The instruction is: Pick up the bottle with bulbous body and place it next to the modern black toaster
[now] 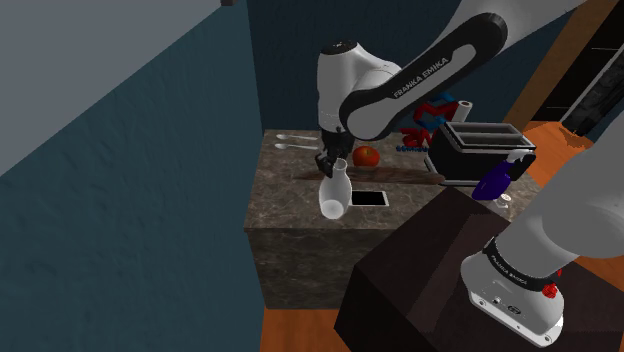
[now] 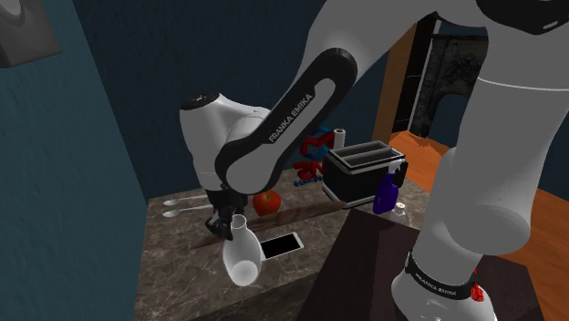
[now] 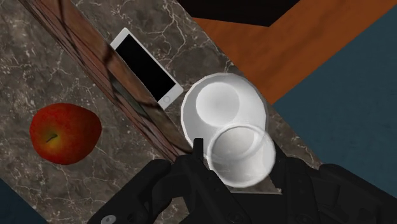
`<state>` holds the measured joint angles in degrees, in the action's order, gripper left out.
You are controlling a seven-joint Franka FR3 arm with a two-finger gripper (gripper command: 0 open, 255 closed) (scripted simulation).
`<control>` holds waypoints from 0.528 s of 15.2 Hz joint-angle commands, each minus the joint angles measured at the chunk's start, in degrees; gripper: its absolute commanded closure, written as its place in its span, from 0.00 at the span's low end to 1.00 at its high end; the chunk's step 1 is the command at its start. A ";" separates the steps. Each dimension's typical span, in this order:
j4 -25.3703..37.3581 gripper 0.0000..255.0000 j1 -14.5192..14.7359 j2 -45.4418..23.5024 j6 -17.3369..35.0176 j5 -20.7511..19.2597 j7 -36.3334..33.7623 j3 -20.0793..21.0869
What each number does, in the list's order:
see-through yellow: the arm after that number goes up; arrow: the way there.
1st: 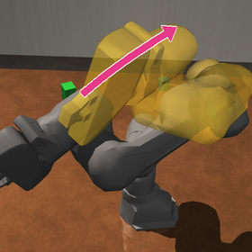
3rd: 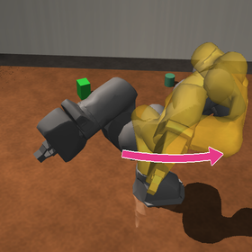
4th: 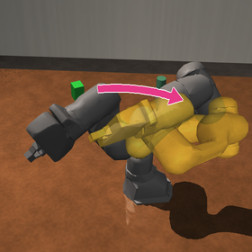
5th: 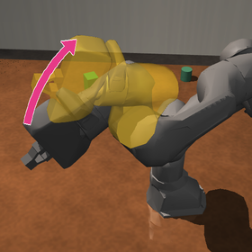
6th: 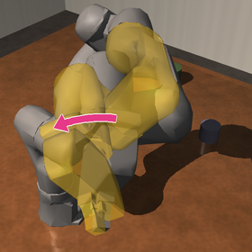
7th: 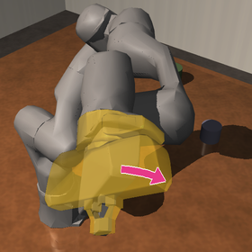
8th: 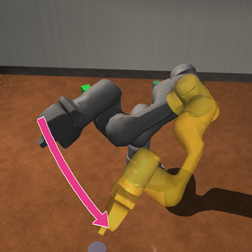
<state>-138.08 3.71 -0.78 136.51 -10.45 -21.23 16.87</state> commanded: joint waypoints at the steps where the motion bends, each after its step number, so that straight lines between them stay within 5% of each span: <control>1: 0.49 1.00 0.02 1.21 -1.53 0.77 0.67 0.05; 8: 2.33 1.00 0.19 5.07 -6.90 3.04 2.75 0.02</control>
<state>-136.20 3.91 3.91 130.36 -7.63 -18.78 16.94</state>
